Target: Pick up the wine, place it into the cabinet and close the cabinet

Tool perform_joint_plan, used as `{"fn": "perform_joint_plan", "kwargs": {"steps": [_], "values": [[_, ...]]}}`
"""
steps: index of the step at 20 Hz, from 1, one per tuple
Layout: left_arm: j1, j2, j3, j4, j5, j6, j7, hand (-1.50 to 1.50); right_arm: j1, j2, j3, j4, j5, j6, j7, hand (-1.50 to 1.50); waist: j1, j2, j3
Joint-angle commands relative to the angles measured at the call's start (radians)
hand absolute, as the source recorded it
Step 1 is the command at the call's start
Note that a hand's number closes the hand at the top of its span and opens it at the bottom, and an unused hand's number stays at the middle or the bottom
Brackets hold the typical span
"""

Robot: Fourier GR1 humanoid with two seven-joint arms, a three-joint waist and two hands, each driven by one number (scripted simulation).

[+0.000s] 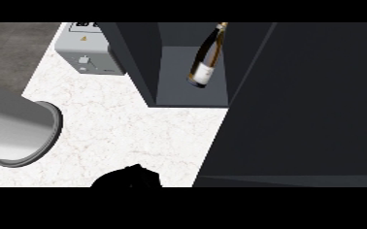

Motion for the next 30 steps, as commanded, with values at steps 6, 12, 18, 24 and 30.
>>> {"fn": "perform_joint_plan", "kwargs": {"steps": [6, 12, 18, 24, 30], "values": [[0.152, 0.22, 0.234, -0.099, 0.19, -0.246, -0.091, 1.5, -0.042, 0.141, 0.177, 0.0, -0.124, -0.008, 0.058, 1.5, 0.009, 0.002, -0.003], [0.349, 0.388, 0.452, -0.162, 0.322, -0.4, -0.161, 1.5, -0.104, 0.227, 0.389, 0.027, 0.037, -0.09, 0.123, 1.5, 0.02, -0.009, -0.005], [0.448, 0.474, 0.651, -0.08, 0.452, -0.619, -0.191, 1.5, -0.314, 0.229, 0.491, 0.263, 0.095, -0.231, 0.028, 1.5, 0.033, -0.008, -0.004], [0.424, 0.536, 0.78, -0.01, 0.575, -0.764, -0.151, 1.5, -0.494, 0.23, 0.485, 0.609, 0.128, -0.334, -0.163, 1.5, 0.046, 0.003, -0.004], [0.46, 0.548, 0.827, -0.057, 0.623, -0.788, -0.102, 1.5, -0.643, 0.23, 0.445, 0.921, 0.039, -0.399, -0.294, 1.5, 0.056, 0.006, -0.002]]}}
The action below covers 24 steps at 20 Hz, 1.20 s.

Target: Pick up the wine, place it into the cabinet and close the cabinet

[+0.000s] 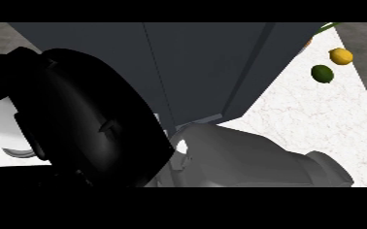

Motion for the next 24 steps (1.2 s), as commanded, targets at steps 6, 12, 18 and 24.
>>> {"fn": "perform_joint_plan", "kwargs": {"steps": [6, 12, 18, 24], "values": [[0.012, 0.037, 0.141, 0.059, 0.112, -0.101, 0.05, 1.5, -0.152, 0.002, -0.105, 0.454, -0.101, 0.008, -0.238, 1.5, -0.004, 0.008, 0.001], [0.011, 0.01, 0.143, 0.056, 0.078, -0.099, 0.056, 1.5, -0.166, 0.002, -0.209, 0.727, -0.105, 0.063, -0.402, 1.5, -0.004, 0.013, 0.001], [-0.01, 0.029, 0.195, 0.078, 0.132, -0.115, 0.067, 1.5, -0.088, -0.073, -0.186, 0.788, -0.09, 0.108, -0.489, 1.5, -0.004, 0.027, 0.001], [-0.012, 0.019, 0.174, 0.054, 0.107, -0.079, 0.078, 1.5, -0.021, -0.118, -0.164, 0.803, -0.055, 0.131, -0.571, 1.5, -0.014, 0.031, 0.001]]}}
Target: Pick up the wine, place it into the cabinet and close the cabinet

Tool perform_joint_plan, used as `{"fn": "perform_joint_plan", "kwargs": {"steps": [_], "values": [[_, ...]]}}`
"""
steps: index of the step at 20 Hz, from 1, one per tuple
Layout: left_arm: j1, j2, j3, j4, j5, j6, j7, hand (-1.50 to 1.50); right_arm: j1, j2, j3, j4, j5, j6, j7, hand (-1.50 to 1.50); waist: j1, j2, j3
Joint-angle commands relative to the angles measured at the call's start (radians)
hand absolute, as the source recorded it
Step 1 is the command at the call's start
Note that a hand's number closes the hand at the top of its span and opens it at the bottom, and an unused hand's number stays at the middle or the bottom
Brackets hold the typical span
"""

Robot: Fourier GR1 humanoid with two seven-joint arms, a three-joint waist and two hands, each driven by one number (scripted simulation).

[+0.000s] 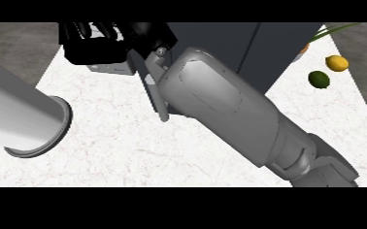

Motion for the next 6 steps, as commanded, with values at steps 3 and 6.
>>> {"fn": "perform_joint_plan", "kwargs": {"steps": [3, 6], "values": [[-0.014, -0.003, 0.014, 0.011, 0.002, 0.012, 0.002, 1.5, 0.087, -0.124, -0.07, 0.18, 0.016, -0.007, -0.043, 1.5, -0.028, 0.08, 0.014], [-0.016, -0.005, -0.013, -0.025, -0.007, 0.036, 0.015, 1.5, 0.095, -0.115, -0.053, 0.186, 0.023, 0.006, -0.049, 1.5, -0.029, 0.077, 0.015]]}}
